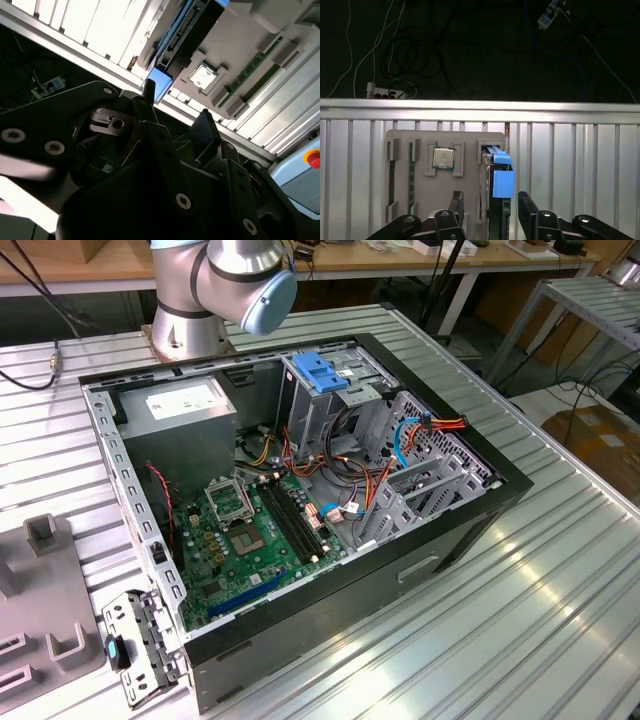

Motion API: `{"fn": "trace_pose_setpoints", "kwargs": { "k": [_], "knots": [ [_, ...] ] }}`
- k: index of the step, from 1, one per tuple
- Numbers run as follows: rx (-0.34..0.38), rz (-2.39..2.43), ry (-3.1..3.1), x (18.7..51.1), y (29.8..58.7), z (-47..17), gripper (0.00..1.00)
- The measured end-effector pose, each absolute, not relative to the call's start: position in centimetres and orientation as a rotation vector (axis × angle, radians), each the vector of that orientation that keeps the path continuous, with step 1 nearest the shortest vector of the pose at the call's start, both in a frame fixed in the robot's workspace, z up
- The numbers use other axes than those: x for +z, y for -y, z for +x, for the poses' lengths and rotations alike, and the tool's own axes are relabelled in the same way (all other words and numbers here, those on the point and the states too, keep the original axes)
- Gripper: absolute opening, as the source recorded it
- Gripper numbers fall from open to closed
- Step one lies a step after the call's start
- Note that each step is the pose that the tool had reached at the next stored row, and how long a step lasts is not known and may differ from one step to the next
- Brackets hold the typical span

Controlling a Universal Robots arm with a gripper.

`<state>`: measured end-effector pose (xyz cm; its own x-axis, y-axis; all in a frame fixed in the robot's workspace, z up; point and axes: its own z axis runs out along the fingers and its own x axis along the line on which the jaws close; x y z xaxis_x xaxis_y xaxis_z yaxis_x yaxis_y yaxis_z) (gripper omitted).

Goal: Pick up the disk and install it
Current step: 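Pick up the disk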

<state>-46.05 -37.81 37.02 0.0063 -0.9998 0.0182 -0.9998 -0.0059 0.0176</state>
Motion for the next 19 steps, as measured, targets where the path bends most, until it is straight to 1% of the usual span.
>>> {"fn": "trace_pose_setpoints", "kwargs": {
  "k": [17, 18, 19],
  "knots": [
    [0.013, 2.195, 2.223, 34.9, 37.5, -46.4, 0.56],
    [0.013, 2.195, 2.223, 34.8, 37.5, -46.5, 0.57],
    [0.013, 2.195, 2.223, 34.7, 37.5, -46.5, 0.62]
  ]
}}
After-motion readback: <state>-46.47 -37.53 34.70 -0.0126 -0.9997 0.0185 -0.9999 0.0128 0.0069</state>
